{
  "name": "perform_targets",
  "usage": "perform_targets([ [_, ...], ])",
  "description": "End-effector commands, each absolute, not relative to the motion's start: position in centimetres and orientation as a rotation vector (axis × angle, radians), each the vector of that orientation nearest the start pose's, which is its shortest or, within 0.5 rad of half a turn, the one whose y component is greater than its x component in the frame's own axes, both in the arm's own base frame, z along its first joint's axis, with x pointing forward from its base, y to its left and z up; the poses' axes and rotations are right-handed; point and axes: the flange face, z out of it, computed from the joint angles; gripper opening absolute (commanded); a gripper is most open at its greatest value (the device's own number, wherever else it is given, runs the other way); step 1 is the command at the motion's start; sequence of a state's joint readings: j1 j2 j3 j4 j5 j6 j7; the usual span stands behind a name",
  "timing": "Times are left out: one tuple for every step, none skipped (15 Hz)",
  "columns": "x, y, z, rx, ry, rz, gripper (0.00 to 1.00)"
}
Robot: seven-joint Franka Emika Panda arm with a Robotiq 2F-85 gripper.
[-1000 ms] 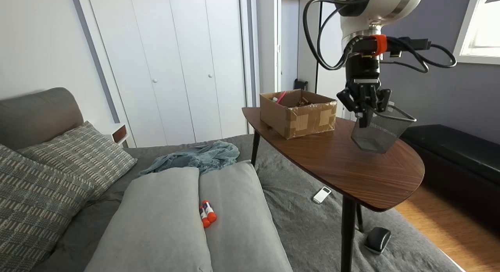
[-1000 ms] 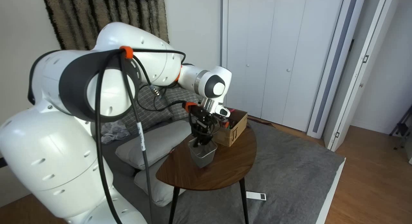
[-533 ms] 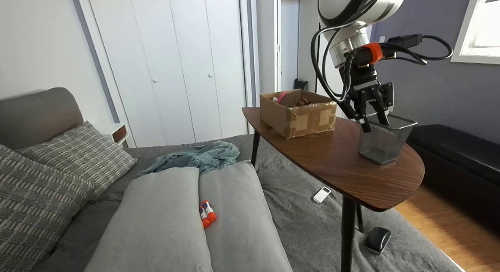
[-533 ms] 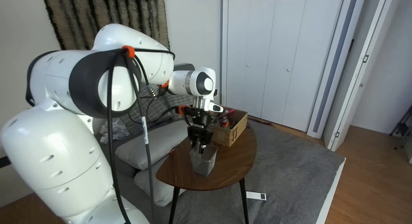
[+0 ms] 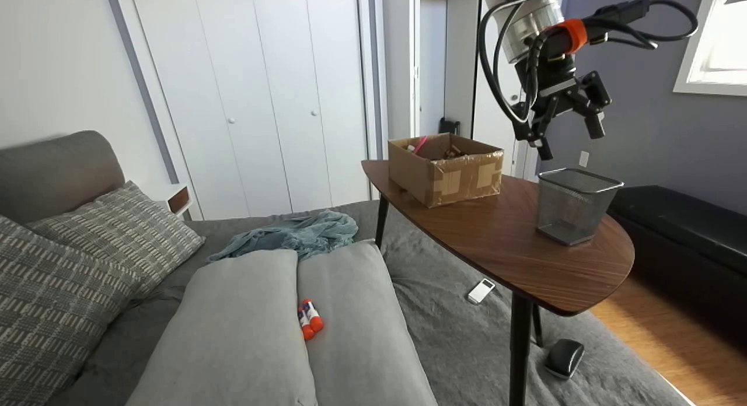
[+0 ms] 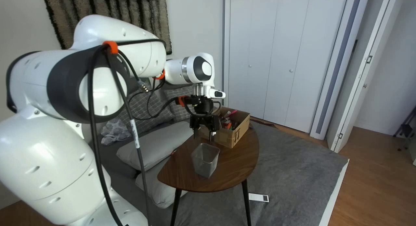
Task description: Place the basket upright
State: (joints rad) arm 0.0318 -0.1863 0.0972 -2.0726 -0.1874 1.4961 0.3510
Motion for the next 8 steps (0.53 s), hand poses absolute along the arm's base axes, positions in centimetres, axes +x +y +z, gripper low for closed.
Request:
perform_targets([
  [43.1,2.7,54.6,-3.325,0.345,0.434,1.00],
  [42.6,2.1,56.0,-3.317,0.355,0.391,1.00],
  [42.2,1.6,57.1,-3.306,0.357,0.354,1.00],
  [41.7,1.1,58.1,-3.289,0.349,0.322,1.00],
  [41.4,0.6,58.9,-3.273,0.343,0.293,1.00],
  [41.1,0.2,59.6,-3.254,0.337,0.271,1.00],
  [40.8,-0.2,60.1,-3.238,0.337,0.251,1.00],
  [40.6,-0.6,60.5,-3.221,0.331,0.238,1.00],
])
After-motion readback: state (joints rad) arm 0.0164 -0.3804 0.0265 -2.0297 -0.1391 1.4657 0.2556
